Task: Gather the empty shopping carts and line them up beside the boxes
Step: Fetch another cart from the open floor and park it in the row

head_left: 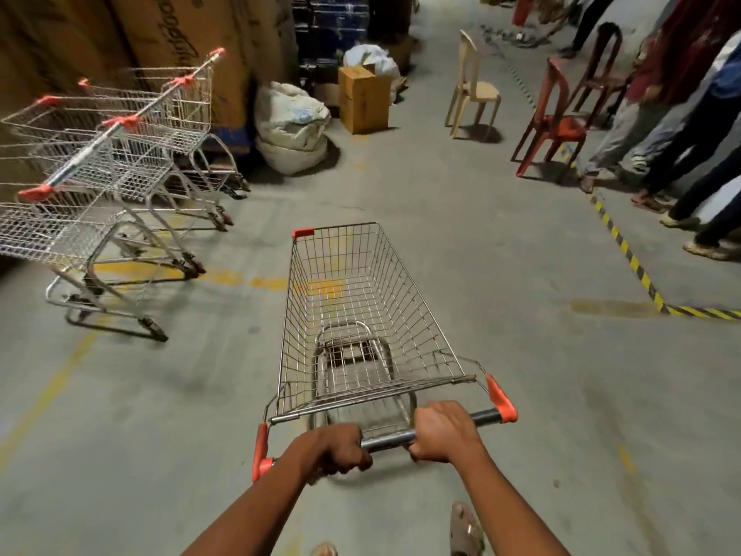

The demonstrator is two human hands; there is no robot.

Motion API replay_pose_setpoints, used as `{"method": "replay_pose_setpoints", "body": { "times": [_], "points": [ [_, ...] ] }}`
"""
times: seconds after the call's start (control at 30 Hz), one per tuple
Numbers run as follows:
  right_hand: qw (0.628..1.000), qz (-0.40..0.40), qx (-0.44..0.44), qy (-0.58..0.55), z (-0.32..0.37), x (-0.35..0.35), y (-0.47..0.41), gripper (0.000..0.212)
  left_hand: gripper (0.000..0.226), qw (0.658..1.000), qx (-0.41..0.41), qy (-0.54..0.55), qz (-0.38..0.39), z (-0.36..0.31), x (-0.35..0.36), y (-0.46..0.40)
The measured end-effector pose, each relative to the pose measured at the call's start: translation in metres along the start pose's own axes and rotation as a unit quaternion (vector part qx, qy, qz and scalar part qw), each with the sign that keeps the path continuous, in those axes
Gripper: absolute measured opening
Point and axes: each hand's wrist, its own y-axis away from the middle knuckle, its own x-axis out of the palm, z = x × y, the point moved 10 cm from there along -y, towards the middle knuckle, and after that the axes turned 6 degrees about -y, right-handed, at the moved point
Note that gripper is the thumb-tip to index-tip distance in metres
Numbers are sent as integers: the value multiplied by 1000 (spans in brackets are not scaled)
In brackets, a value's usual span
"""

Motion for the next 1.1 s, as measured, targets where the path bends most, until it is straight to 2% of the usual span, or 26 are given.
{"method": "replay_pose_setpoints", "body": {
  "times": [0.1,0.2,0.37,0.43,0.5,0.67,0.9,1.1],
  "points": [
    [999,-6,-48,21,-12,-16,-25,28,24,999,-27,35,-30,-7,-15,-11],
    [993,-12,-105,44,-21,-33,-49,29,37,994,-60,63,-73,-8,-30,-25],
    [980,-18,-192,55,-30,-56,-87,29,20,976,-117,88,-158,-18,-54,-34],
    [972,-21,-224,72,-31,-63,-102,37,20,969,-137,86,-188,-23,-62,-34],
    [964,-18,-250,85,-31,-70,-113,35,26,962,-151,101,-206,-25,-69,-35],
    [948,-4,-300,104,-32,-87,-143,26,28,944,-182,151,-232,-26,-83,-47],
    [916,-8,-374,147,-27,-112,-200,36,27,924,-213,214,-235,-21,-117,-76],
    [889,-4,-423,176,-19,-134,-240,39,35,903,-245,252,-249,-15,-140,-94]
  ]
}}
